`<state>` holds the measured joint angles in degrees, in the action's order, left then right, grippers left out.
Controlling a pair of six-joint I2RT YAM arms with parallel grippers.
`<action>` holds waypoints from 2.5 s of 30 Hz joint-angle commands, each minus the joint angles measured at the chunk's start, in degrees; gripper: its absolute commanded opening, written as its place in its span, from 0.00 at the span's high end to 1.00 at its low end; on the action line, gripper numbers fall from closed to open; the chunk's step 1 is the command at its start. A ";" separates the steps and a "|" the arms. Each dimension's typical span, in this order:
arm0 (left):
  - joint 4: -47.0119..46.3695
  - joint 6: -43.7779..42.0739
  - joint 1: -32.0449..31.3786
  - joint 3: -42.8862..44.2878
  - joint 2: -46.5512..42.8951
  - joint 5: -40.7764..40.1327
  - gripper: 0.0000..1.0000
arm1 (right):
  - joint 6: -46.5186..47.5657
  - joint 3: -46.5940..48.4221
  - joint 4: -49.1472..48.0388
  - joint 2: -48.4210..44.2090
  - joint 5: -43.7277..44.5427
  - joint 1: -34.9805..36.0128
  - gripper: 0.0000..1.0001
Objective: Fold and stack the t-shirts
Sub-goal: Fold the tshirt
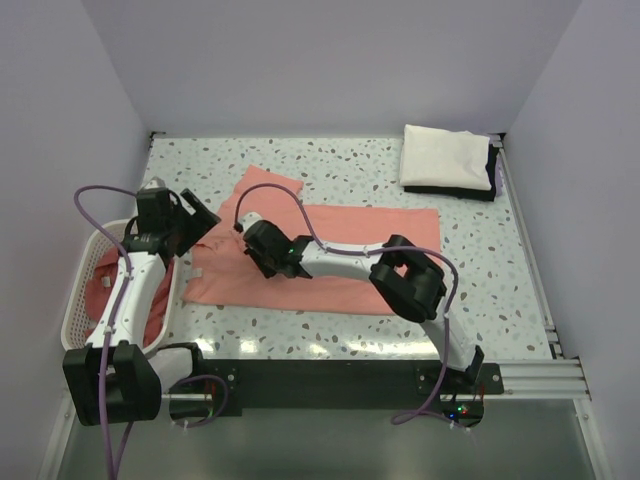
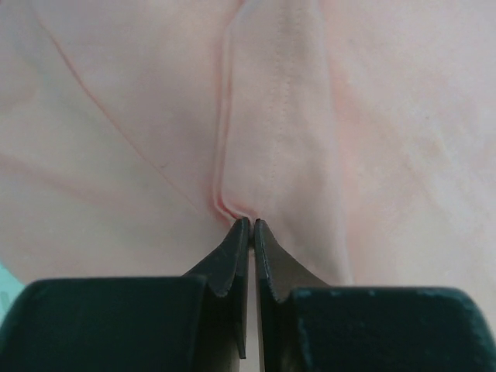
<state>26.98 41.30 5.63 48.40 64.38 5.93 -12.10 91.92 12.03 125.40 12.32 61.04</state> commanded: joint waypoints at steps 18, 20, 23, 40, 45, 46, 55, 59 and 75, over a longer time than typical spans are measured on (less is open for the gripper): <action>-3.60 -1.05 0.52 -3.75 0.66 1.98 0.15 | -6.09 1.95 -1.75 -4.47 -0.01 -8.91 0.97; -3.69 -1.13 0.52 -3.93 0.83 1.98 0.15 | -6.27 1.95 -1.92 -4.64 0.60 -9.44 0.97; -3.95 -1.13 0.52 -4.46 0.92 1.98 0.15 | -6.53 1.77 -2.10 -4.91 1.74 -10.06 0.97; -5.27 -1.04 0.52 -6.39 2.06 2.50 0.15 | -8.64 -1.30 -2.89 -6.40 4.03 -12.17 0.96; -5.71 -0.96 0.44 -6.74 2.50 2.59 0.15 | -9.08 -2.53 -3.07 -6.75 4.29 -12.26 0.96; -5.63 -0.96 0.52 -6.74 2.51 2.59 0.15 | -9.17 -2.80 -2.98 -6.75 4.64 -12.26 0.96; -6.33 -0.52 0.52 -7.62 3.03 3.21 0.15 | -11.02 -4.56 -2.37 -7.37 5.79 -12.43 0.95; -6.33 -0.52 0.52 -7.97 2.94 3.21 0.16 | -11.37 -4.38 -1.93 -7.63 6.40 -12.61 0.92; -11.51 2.90 -7.10 -11.13 3.38 5.14 0.16 | -20.59 -20.26 12.92 -30.99 2.89 -25.16 0.43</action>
<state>19.92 42.19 1.45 38.28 67.51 9.91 -27.75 77.21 20.05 102.48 16.27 40.58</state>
